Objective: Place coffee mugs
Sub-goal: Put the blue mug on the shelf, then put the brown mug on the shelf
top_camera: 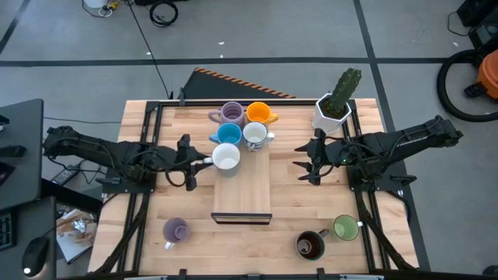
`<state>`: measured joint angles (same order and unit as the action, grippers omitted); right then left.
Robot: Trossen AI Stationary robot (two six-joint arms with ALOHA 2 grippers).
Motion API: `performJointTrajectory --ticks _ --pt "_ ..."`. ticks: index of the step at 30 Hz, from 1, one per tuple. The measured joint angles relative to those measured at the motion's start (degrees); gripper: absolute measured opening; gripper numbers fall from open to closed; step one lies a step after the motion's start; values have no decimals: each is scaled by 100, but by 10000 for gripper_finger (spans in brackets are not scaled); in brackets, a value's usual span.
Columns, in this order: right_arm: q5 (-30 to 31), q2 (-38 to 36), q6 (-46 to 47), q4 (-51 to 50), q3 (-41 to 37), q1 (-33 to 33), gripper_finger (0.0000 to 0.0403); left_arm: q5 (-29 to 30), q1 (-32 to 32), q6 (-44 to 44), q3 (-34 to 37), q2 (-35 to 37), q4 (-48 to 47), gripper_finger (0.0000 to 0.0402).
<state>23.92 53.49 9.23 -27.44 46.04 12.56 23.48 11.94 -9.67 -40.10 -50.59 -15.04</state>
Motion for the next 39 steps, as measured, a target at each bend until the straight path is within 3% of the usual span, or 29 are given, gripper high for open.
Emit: performJointTrajectory --ticks 21,32,39 --pt "-124 0 75 44 2 0 215 -21 117 99 1 48 11 219" --pt "-133 7 109 48 2 0 215 363 114 885 7 127 161 217" --pt "-133 59 110 84 2 2 215 368 118 895 9 227 261 256"
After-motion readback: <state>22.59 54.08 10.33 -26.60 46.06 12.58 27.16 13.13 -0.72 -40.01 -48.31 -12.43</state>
